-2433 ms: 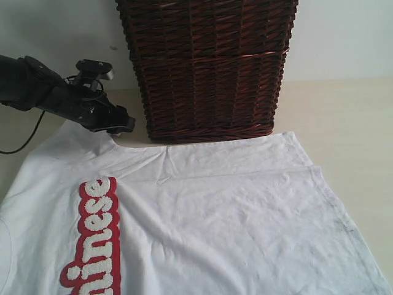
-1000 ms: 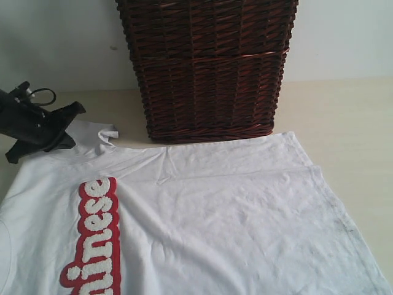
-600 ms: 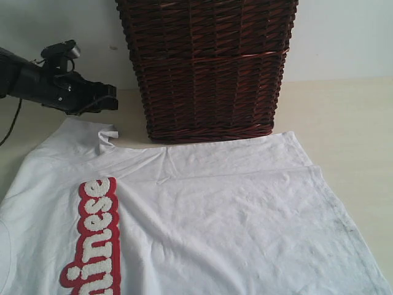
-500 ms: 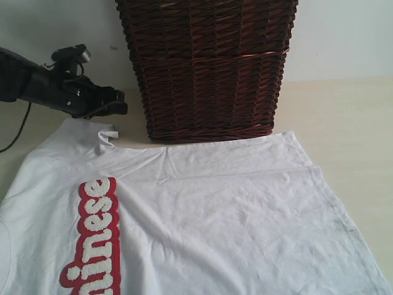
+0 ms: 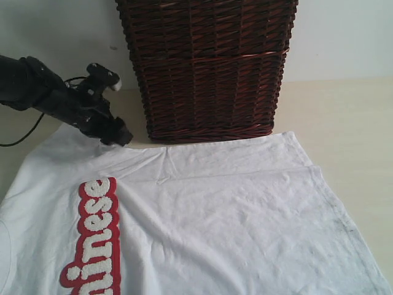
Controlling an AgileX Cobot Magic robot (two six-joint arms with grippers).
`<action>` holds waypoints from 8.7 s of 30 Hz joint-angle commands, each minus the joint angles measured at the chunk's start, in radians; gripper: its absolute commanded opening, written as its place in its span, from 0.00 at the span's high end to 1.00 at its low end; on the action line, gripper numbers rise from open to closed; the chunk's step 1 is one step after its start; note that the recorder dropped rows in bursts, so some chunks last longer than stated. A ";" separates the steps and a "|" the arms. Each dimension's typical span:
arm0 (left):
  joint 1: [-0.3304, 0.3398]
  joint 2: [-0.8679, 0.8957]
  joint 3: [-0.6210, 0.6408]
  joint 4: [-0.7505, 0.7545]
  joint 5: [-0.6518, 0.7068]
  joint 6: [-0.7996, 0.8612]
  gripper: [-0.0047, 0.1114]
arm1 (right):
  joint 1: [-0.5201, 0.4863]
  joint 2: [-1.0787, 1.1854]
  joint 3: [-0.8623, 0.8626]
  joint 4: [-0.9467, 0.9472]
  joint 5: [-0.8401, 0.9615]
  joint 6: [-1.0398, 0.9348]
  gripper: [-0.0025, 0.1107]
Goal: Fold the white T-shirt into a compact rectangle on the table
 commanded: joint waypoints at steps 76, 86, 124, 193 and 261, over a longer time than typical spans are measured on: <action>-0.005 0.085 -0.003 0.039 -0.789 -0.560 0.46 | 0.001 -0.006 0.005 0.000 -0.005 -0.008 0.77; -0.001 -0.110 -0.003 0.041 -0.254 -0.603 0.38 | 0.001 -0.006 0.005 0.000 -0.005 -0.008 0.77; -0.013 -0.786 0.316 0.242 0.763 -0.120 0.37 | 0.001 -0.006 0.005 0.000 -0.005 -0.008 0.77; -0.011 -0.405 0.877 0.905 0.100 -0.087 0.96 | 0.001 -0.006 0.005 0.000 -0.005 -0.008 0.77; -0.011 -0.405 0.877 0.905 0.101 -0.085 0.96 | -0.001 1.536 -0.919 0.312 0.528 -1.749 0.93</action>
